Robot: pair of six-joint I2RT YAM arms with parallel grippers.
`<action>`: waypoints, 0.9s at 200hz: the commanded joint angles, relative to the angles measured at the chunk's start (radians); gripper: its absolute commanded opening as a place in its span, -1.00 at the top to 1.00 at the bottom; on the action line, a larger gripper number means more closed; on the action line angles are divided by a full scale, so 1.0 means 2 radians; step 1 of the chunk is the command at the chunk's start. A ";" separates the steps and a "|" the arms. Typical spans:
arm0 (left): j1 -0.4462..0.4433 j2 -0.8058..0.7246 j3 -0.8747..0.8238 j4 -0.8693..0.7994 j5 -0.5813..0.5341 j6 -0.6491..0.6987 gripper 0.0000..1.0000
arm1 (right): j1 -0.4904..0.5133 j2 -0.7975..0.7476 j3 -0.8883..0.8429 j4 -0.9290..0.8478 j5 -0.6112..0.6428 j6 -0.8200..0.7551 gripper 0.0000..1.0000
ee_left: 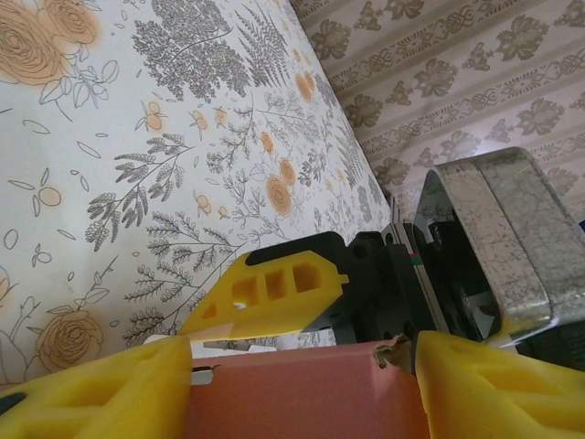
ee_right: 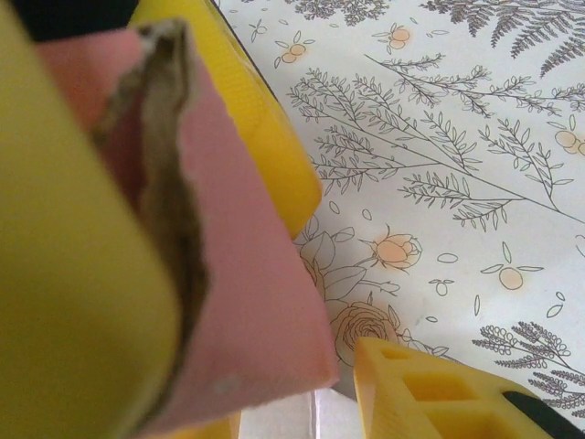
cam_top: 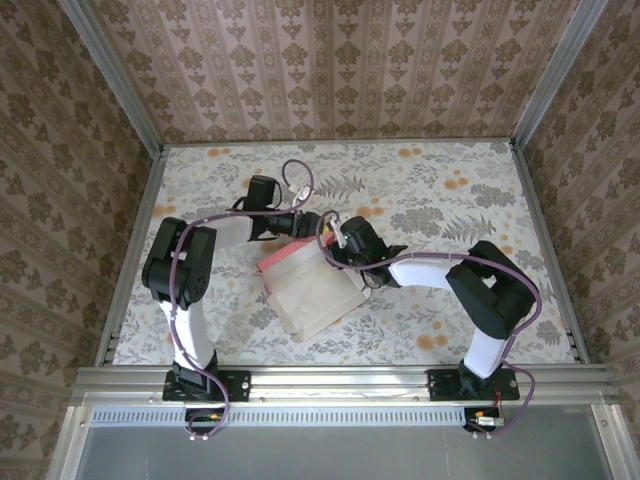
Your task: Fold the paper box
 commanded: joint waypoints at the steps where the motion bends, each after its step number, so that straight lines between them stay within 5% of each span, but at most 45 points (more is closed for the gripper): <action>1: -0.010 0.011 0.019 -0.023 0.028 0.018 -0.27 | -0.005 -0.014 0.000 0.014 -0.013 -0.004 0.23; 53: -0.017 0.018 0.033 -0.055 0.031 0.038 -0.26 | -0.008 -0.014 0.002 0.014 -0.011 -0.010 0.21; 180: -0.026 0.009 0.049 -0.104 0.021 0.069 -0.26 | -0.015 -0.008 0.004 -0.015 0.054 -0.006 0.74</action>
